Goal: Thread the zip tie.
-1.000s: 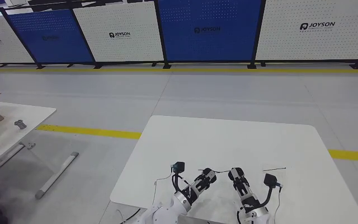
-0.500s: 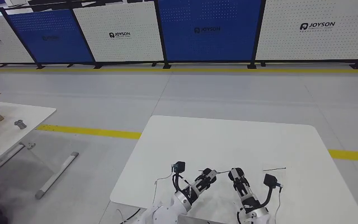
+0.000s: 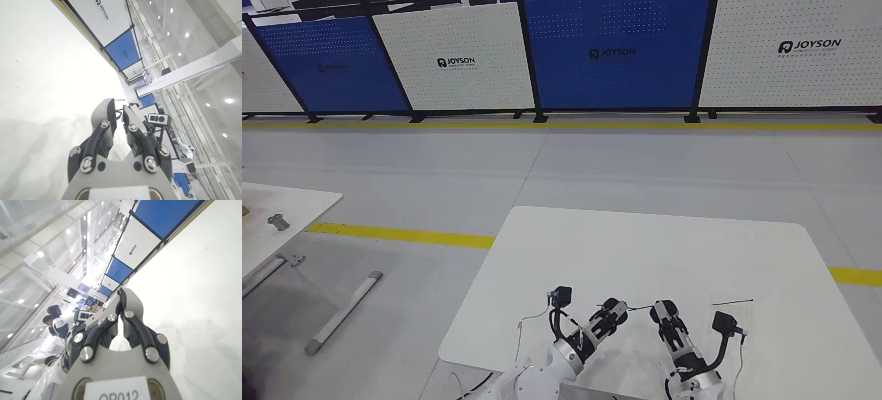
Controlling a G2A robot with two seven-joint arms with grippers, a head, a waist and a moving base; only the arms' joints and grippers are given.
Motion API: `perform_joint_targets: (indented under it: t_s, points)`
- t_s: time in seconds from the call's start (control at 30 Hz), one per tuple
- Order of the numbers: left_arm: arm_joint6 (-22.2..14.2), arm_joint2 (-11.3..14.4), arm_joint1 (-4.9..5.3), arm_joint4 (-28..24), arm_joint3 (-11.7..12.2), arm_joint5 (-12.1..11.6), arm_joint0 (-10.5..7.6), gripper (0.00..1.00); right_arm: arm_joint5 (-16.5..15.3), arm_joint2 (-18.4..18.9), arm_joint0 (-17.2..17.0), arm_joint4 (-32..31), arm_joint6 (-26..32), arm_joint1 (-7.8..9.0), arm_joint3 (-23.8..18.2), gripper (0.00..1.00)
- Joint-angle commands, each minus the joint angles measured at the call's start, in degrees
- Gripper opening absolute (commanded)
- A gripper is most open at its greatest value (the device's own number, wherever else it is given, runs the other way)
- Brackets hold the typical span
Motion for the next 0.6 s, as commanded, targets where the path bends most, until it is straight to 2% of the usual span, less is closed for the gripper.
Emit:
perform_joint_targets:
  t_s: [0.0, 0.03, 0.07, 0.43, 0.57]
  points:
    - [0.1, -0.1, 0.00, 0.0, -0.1, 0.0, 0.01, 0.13, 0.1, 0.0, 0.0, -0.1, -0.1, -0.01, -0.1, 0.00]
    - [0.1, -0.1, 0.00, 0.0, -0.1, 0.0, 0.02, 0.11, 0.1, 0.0, -0.1, -0.1, -0.1, -0.02, -0.1, 0.00]
    - [0.1, -0.1, 0.00, 0.0, -0.1, 0.0, 0.03, 0.00, 0.1, 0.0, -0.1, -0.1, -0.1, -0.03, -0.2, 0.00]
    - [-0.4, 0.2, 0.03, 1.0, -0.2, -0.2, 0.12, 0.00, 0.4, 0.1, -0.5, -0.4, 0.0, -0.04, -1.0, 0.00]
    - [-1.7, 0.3, 0.10, 0.3, -0.6, -1.3, 0.32, 0.00, 0.7, -0.3, -0.4, -0.9, 0.8, -0.06, -1.1, 0.00]
